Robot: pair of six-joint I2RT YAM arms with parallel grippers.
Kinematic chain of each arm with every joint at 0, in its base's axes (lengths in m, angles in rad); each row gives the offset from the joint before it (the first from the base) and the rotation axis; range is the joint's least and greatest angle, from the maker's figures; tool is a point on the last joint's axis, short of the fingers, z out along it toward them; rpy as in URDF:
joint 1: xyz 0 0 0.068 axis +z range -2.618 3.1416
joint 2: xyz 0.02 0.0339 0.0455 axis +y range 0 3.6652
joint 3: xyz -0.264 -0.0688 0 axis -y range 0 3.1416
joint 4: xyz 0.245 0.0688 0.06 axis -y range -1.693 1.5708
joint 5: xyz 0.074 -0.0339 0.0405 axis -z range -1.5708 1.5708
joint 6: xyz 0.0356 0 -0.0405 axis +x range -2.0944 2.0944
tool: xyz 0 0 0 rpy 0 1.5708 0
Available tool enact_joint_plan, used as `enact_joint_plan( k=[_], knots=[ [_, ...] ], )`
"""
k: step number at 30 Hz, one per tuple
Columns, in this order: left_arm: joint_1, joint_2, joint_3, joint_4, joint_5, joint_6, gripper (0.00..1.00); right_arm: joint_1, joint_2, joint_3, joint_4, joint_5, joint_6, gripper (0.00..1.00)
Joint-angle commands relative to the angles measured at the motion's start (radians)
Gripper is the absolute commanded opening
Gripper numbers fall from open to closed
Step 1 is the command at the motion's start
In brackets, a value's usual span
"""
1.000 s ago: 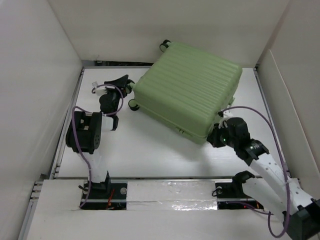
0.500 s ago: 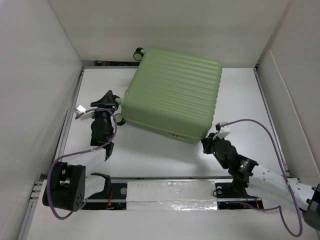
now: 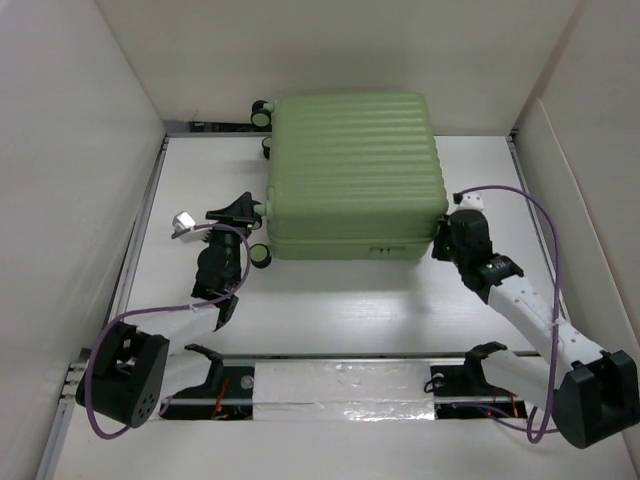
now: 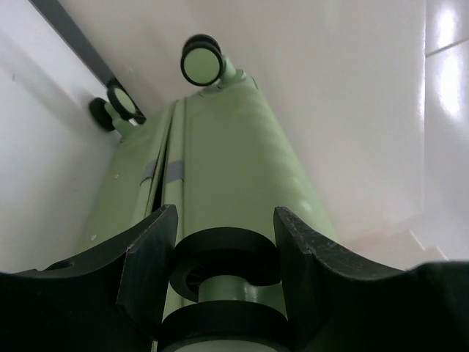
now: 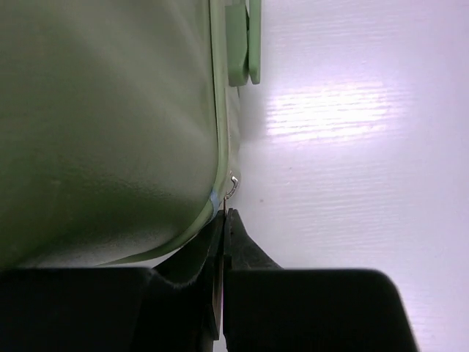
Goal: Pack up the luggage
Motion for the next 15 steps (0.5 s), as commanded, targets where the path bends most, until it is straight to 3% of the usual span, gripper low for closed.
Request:
enact_joint_plan(
  k=[1, 3, 4, 6, 9, 12, 15],
  knots=[
    [-0.125, 0.009, -0.004, 0.049, 0.348, -0.041, 0.0, 0.059, -0.026, 0.139, 0.373, -0.501, 0.019, 0.0],
    [-0.154, 0.029, 0.001, 0.063, 0.36, -0.041, 0.0, 0.256, -0.052, 0.001, 0.479, -0.39, 0.05, 0.0],
    [-0.168, 0.049, 0.002, 0.071, 0.36, -0.046, 0.0, 0.333, -0.057, -0.159, 0.545, -0.248, 0.123, 0.0],
    [-0.209, 0.073, 0.005, 0.11, 0.355, -0.052, 0.0, 0.533, -0.005, -0.27, 0.718, -0.118, 0.191, 0.0],
    [-0.249, 0.151, 0.027, 0.165, 0.363, -0.074, 0.0, 0.702, 0.171, -0.211, 0.677, 0.12, 0.174, 0.0],
    [-0.26, 0.187, 0.038, 0.205, 0.397, -0.106, 0.0, 0.712, 0.239, -0.053, 0.553, 0.18, 0.075, 0.0],
    [-0.26, 0.195, 0.039, 0.206, 0.392, -0.1, 0.0, 0.613, 0.134, -0.051, 0.619, 0.032, 0.028, 0.0]
  ],
)
